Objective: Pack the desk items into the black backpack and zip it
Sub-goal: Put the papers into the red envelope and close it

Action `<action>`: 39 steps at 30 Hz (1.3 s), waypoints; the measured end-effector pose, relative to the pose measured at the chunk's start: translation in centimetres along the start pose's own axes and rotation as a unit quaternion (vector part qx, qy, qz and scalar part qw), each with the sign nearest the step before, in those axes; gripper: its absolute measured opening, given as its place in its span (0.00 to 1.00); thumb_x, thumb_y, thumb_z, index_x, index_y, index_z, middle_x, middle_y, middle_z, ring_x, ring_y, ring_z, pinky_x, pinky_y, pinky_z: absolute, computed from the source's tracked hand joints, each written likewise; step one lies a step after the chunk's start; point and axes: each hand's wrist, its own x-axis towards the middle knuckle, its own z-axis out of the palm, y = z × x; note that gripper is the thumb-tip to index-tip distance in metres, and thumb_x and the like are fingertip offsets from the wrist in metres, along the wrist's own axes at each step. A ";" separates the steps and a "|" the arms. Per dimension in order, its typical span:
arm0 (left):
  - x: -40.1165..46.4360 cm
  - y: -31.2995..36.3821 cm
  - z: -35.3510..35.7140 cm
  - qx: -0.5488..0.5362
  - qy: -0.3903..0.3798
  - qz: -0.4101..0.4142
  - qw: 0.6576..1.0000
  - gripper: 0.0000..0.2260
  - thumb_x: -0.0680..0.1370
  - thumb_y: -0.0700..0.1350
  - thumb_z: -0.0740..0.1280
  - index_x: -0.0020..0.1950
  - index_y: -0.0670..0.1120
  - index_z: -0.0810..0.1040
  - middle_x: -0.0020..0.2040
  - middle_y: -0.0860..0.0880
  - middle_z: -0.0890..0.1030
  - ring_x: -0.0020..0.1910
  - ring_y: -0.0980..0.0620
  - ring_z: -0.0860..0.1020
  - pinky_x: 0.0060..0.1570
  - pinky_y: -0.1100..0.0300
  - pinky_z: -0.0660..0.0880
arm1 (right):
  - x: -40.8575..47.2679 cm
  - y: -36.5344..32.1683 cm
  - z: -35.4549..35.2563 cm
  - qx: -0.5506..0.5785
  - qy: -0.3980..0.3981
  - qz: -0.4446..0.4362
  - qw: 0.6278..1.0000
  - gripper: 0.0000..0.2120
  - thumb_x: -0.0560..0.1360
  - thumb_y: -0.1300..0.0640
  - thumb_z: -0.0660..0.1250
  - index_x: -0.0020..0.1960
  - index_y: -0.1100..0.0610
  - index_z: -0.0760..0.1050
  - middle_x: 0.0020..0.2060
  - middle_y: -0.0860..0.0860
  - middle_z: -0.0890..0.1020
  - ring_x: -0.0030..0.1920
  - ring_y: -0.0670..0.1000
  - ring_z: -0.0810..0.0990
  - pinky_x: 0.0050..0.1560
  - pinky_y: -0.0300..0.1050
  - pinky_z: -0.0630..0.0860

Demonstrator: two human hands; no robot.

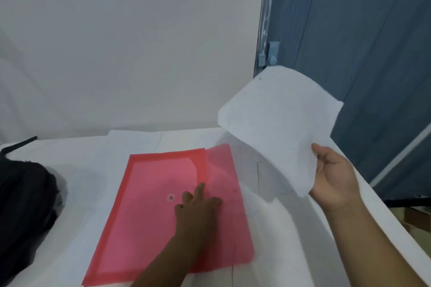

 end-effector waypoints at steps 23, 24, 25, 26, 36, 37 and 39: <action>-1.1 -4.8 1.7 -0.454 0.210 0.125 0.857 0.12 0.72 0.45 0.69 0.55 0.52 0.82 0.52 0.56 0.84 0.52 0.61 0.81 0.53 0.68 0.74 | 0.5 13.2 -2.4 -0.879 -0.093 -0.112 0.454 0.23 0.81 0.59 0.55 0.72 0.41 0.70 0.78 0.42 0.59 0.80 0.48 0.52 0.77 0.46 0.39; -1.2 -4.4 1.4 -0.425 0.212 0.146 0.868 0.12 0.72 0.44 0.69 0.54 0.52 0.81 0.52 0.56 0.84 0.52 0.63 0.80 0.54 0.70 0.73 | 0.5 13.2 -2.2 -0.876 -0.080 -0.113 0.461 0.18 0.82 0.50 0.57 0.71 0.43 0.71 0.78 0.43 0.62 0.79 0.48 0.54 0.78 0.47 0.42; -1.1 -4.1 1.3 -0.411 0.216 0.170 0.869 0.13 0.72 0.43 0.71 0.56 0.52 0.80 0.54 0.57 0.84 0.54 0.62 0.80 0.55 0.68 0.74 | 0.7 13.2 -2.1 -0.875 -0.066 -0.117 0.466 0.21 0.80 0.42 0.58 0.71 0.44 0.69 0.78 0.44 0.62 0.79 0.48 0.55 0.79 0.48 0.43; -1.0 -4.1 1.4 -0.399 0.224 0.179 0.871 0.16 0.72 0.41 0.72 0.59 0.53 0.80 0.56 0.59 0.84 0.57 0.61 0.81 0.57 0.65 0.75 | 0.7 13.3 -1.9 -0.874 -0.065 -0.129 0.463 0.26 0.78 0.37 0.58 0.73 0.44 0.66 0.78 0.45 0.61 0.79 0.48 0.54 0.79 0.49 0.44; -1.0 -5.4 2.6 -0.435 0.257 0.042 0.862 0.12 0.71 0.47 0.67 0.53 0.48 0.82 0.47 0.55 0.82 0.47 0.53 0.80 0.46 0.52 0.80 | 0.7 15.4 -4.9 -0.944 -0.162 -0.114 0.263 0.26 0.69 0.59 0.55 0.62 0.49 0.79 0.67 0.53 0.78 0.70 0.61 0.74 0.76 0.55 0.39; -1.1 -5.4 2.6 -0.446 0.256 0.032 0.857 0.13 0.71 0.47 0.66 0.53 0.48 0.82 0.47 0.54 0.82 0.47 0.52 0.81 0.47 0.51 0.81 | 0.5 15.2 -4.8 -0.939 -0.171 -0.100 0.282 0.29 0.72 0.58 0.48 0.68 0.48 0.75 0.73 0.52 0.72 0.76 0.60 0.66 0.77 0.52 0.35; -1.3 -5.5 2.6 -0.451 0.258 0.029 0.854 0.13 0.71 0.48 0.65 0.53 0.48 0.81 0.47 0.53 0.82 0.47 0.52 0.81 0.47 0.50 0.81 | 0.5 15.3 -5.0 -0.917 -0.234 -0.086 0.312 0.37 0.73 0.50 0.32 0.79 0.47 0.59 0.81 0.48 0.55 0.81 0.55 0.45 0.76 0.50 0.30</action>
